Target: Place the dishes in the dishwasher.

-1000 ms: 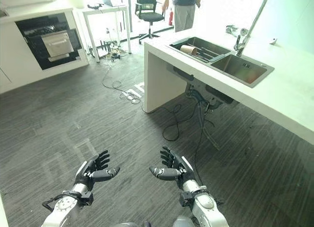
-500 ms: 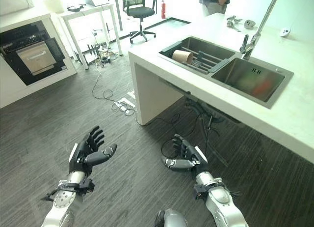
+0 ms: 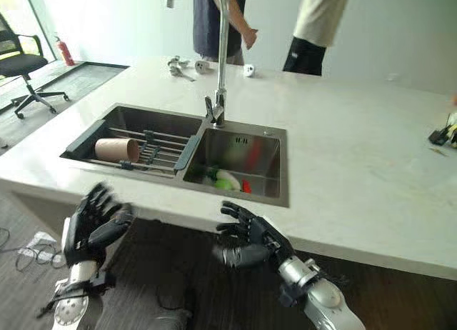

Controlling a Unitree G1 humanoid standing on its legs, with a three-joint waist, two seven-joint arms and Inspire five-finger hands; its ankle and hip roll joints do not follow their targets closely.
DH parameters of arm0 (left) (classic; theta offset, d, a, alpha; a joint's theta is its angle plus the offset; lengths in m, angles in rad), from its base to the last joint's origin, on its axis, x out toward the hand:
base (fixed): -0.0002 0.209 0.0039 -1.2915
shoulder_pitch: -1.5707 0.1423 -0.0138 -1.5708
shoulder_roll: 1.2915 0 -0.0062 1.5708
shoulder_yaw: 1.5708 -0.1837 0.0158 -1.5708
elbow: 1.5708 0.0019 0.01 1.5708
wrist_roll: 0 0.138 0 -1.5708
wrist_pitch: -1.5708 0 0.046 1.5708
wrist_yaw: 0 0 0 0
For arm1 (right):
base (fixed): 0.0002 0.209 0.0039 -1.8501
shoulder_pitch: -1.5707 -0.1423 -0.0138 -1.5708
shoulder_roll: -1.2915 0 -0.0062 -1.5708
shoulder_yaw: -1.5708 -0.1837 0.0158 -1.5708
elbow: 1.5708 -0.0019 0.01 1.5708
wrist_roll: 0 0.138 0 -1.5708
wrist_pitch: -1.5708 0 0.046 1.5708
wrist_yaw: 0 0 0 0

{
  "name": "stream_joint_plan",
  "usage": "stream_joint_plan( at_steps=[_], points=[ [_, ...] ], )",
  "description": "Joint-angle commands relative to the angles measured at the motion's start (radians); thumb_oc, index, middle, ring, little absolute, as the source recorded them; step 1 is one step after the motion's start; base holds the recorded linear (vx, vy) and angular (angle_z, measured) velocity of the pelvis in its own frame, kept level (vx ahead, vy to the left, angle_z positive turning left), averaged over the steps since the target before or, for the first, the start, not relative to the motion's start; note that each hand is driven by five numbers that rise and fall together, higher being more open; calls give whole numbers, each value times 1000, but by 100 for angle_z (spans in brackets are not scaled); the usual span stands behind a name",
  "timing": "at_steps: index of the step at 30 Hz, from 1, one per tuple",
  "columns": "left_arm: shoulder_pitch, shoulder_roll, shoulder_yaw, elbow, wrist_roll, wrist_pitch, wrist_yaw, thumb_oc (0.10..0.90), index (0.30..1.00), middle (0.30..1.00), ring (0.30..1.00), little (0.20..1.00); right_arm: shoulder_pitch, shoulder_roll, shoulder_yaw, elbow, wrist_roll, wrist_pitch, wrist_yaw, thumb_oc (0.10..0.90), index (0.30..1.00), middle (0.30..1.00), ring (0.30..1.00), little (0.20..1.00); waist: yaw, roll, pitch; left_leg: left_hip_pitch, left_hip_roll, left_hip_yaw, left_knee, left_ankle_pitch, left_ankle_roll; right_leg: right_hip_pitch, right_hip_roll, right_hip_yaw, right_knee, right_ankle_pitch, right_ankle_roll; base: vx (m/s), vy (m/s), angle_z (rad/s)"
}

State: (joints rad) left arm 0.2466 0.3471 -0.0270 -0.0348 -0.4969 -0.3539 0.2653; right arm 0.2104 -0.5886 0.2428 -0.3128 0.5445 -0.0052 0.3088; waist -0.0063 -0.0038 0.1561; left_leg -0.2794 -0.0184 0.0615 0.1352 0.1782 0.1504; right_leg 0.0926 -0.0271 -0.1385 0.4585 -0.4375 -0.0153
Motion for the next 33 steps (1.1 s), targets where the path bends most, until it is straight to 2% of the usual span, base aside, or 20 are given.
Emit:
stream_joint_plan(
  at_steps=[1, 3, 7, 8, 10, 12, 14, 17, 18, 20, 21, 22, 25, 26, 28, 29, 30, 31, 32, 33],
  points=[
    [-201, 83, -53, -128, 91, -148, -61, 800, 900, 900, 900, 900, -220, 69, -119, -3, 73, -122, -59, 800, 900, 900, 900, 900, 70, -5, -36, 59, 171, -87, 165, -220, -243, -1, -59, 8, -158, 208, 104, 268, 226, 82],
    [-224, 92, -60, -147, 95, -154, -78, 800, 900, 900, 900, 900, -220, 74, -128, -35, 70, -110, -63, 800, 900, 900, 900, 900, 68, -8, -43, 75, 145, -95, 165, -238, -225, 9, -82, 10, -158, 240, 128, 289, 259, 72],
    [-259, 109, -56, -194, 117, -170, -122, 800, 900, 900, 900, 900, -188, 98, -154, -70, 48, -116, -82, 800, 900, 900, 900, 900, 66, -25, -62, 94, 87, -105, 165, -269, -164, 52, -126, 26, -137, 354, 173, 293, 269, 38],
    [-264, 113, -53, -210, 118, -172, -128, 800, 900, 900, 900, 900, -176, 103, -163, -78, 53, -116, -87, 800, 900, 900, 900, 900, 67, -27, -64, 101, 74, -104, 165, -276, -151, 40, -145, 30, -66, 401, 177, 166, 232, 27],
    [-267, 122, -37, -255, 115, -181, -135, 800, 900, 900, 900, 900, -141, 120, -177, -98, 54, -119, -94, 800, 900, 900, 900, 900, 66, -14, -64, 125, 59, -108, 165, -294, -122, -31, -182, 44, 158, 484, 171, 183, 297, 14],
    [-258, 127, -15, -300, 130, -184, -120, 800, 900, 900, 900, 900, -123, 128, -178, -105, 64, -112, -72, 800, 900, 900, 900, 900, 58, 3, -55, 153, 56, -107, 165, -310, -109, -119, -185, 51, 302, 508, 153, 154, 210, 4],
    [-253, 131, -9, -325, 145, -177, -95, 800, 900, 900, 900, 900, -124, 129, -169, -104, 63, -110, -68, 800, 900, 900, 900, 900, 58, -1, -49, 162, 55, -90, 165, -317, -108, -158, -171, 27, 281, 486, 142, 102, 29, -4],
    [-250, 158, 26, -347, 97, -196, -91, 800, 900, 900, 900, 900, -160, 109, -160, -82, 80, -118, -75, 800, 900, 900, 900, 900, 61, -30, -24, 178, 42, -63, 165, -329, -120, -158, -65, -81, -27, 408, 133, 137, -123, -8],
    [-245, 158, 37, -352, 91, -209, -97, 800, 900, 900, 900, 900, -178, 102, -163, -74, 87, -118, -76, 800, 900, 900, 900, 900, 59, -54, -11, 199, 21, -41, 165, -350, -131, -177, -40, -149, -158, 412, 128, 133, -139, -4],
    [-213, 142, 63, -362, 125, -233, -104, 800, 900, 900, 900, 900, -182, 124, -161, -68, 76, -129, -63, 800, 900, 900, 900, 900, 39, -63, 7, 231, 5, -31, 165, -365, -121, -230, -67, -146, -158, 523, 147, 140, -86, -1],
    [-213, 136, 56, -372, 140, -217, -83, 800, 900, 900, 900, 900, -187, 126, -151, -62, 64, -136, -71, 800, 900, 900, 900, 900, 40, -55, 7, 229, 9, -30, 165, -362, -128, -229, -60, -136, -158, 453, 130, 121, -104, 13],
    [-220, 135, 42, -363, 129, -206, -71, 800, 900, 900, 900, 900, -189, 118, -152, -54, 63, -148, -84, 800, 900, 900, 900, 900, 37, -54, 1, 223, 4, -42, 165, -352, -136, -208, -40, -89, -158, 408, 116, 109, -127, 19],
    [-235, 120, 28, -346, 129, -189, -61, 800, 900, 900, 900, 900, -215, 103, -162, -29, 86, -165, -110, 800, 900, 900, 900, 900, 56, -64, -12, 229, -11, -26, 165, -349, -145, -169, -41, -97, -158, 340, 95, 167, -151, 23],
    [-223, 112, 27, -344, 171, -184, -55, 800, 900, 900, 900, 900, -218, 103, -167, -26, 77, -163, -149, 800, 900, 900, 900, 900, 57, -68, -18, 251, -29, -33, 165, -332, -149, -159, -35, -66, -158, 319, 82, 212, -141, 9],
    [-201, 111, 39, -352, 147, -173, -59, 800, 900, 900, 900, 900, -201, 99, -181, -33, 85, -163, -171, 800, 900, 900, 900, 900, 57, -75, -22, 281, -49, -5, 165, -255, -167, -146, -43, -67, -158, 299, 66, 194, -121, -24],
    [-195, 108, 44, -354, 126, -173, -69, 800, 900, 900, 900, 900, -182, 104, -190, -40, 68, -169, -175, 800, 900, 900, 900, 900, 51, -82, -20, 275, -52, 23, 224, -210, -185, -140, -57, -73, -158, 297, 56, 171, -79, -26],
    [-192, 103, 41, -347, 92, -183, -132, 800, 900, 900, 900, 900, -156, 103, -214, -46, 54, -181, -187, 800, 900, 900, 900, 900, 37, -81, -14, 215, -38, 26, 365, -174, -214, -138, -68, -76, -158, 301, 46, 107, -38, -10],
    [-192, 101, 39, -347, 94, -182, -133, 800, 900, 900, 900, 900, -155, 102, -215, -45, 54, -182, -187, 800, 900, 900, 900, 900, 36, -78, -15, 207, -35, 23, 373, -172, -217, -140, -66, -77, -158, 301, 45, 107, 11, 7],
    [-191, 102, 39, -346, 102, -181, -144, 800, 900, 900, 900, 900, -152, 107, -223, -49, 53, -185, -198, 800, 900, 900, 900, 900, 34, -79, -13, 191, -9, 31, 368, -175, -216, -138, -69, -75, -158, 300, 49, 106, 81, 1],
    [-178, 105, 45, -342, 103, -183, -147, 800, 900, 900, 900, 900, -156, 110, -229, -47, 64, -187, -197, 800, 900, 900, 900, 900, 34, -75, -13, 200, 40, 23, 290, -168, -218, -137, -64, -56, -158, 289, 55, 182, 182, 1]
  ],
)
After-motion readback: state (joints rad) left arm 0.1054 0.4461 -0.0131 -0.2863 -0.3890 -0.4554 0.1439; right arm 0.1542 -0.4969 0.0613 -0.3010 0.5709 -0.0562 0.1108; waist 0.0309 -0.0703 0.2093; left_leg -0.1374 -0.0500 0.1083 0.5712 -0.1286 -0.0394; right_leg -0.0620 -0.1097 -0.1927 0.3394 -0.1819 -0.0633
